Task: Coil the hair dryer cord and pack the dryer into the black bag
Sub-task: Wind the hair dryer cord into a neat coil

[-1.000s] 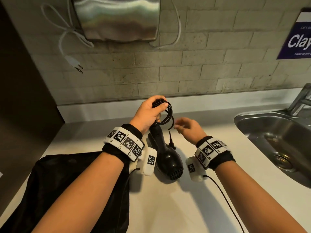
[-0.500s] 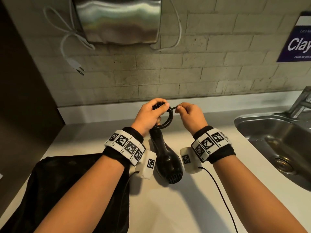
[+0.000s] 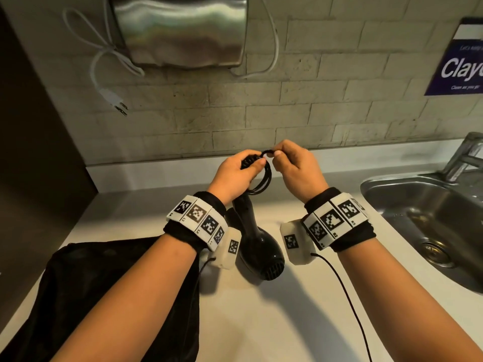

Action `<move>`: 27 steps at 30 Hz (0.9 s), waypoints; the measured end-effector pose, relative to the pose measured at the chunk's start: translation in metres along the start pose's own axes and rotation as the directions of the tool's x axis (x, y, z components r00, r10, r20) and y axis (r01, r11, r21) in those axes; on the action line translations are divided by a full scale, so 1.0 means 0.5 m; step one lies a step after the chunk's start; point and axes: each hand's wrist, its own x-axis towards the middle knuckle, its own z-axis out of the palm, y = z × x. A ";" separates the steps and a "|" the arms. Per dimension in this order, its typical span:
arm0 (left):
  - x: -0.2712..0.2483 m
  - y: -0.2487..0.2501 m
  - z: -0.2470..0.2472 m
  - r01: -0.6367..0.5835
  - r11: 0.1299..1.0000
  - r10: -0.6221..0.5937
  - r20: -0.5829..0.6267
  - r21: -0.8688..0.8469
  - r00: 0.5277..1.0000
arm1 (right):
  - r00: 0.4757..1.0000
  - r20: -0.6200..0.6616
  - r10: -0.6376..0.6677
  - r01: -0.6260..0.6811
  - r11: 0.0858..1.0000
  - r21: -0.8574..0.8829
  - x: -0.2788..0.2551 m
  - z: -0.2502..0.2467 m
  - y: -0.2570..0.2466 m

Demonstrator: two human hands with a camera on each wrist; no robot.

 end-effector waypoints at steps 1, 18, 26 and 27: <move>0.001 -0.002 -0.001 0.020 0.999 -0.021 -0.034 -0.030 0.999 | 0.999 0.045 -0.002 0.003 1.000 -0.017 -0.005 -0.002 0.006; -0.004 0.000 -0.001 0.122 0.940 -0.177 -0.150 -0.318 0.973 | 0.903 0.140 0.406 -0.358 0.891 -0.280 -0.076 0.005 0.169; 0.002 -0.010 0.003 0.104 0.979 -0.145 -0.236 -0.175 0.961 | 0.944 -0.276 0.180 -0.150 0.981 0.125 -0.031 -0.015 0.045; 0.002 -0.010 0.003 0.101 0.982 -0.138 -0.235 -0.162 0.962 | 0.947 -0.285 0.146 -0.101 0.981 0.166 -0.029 -0.016 0.026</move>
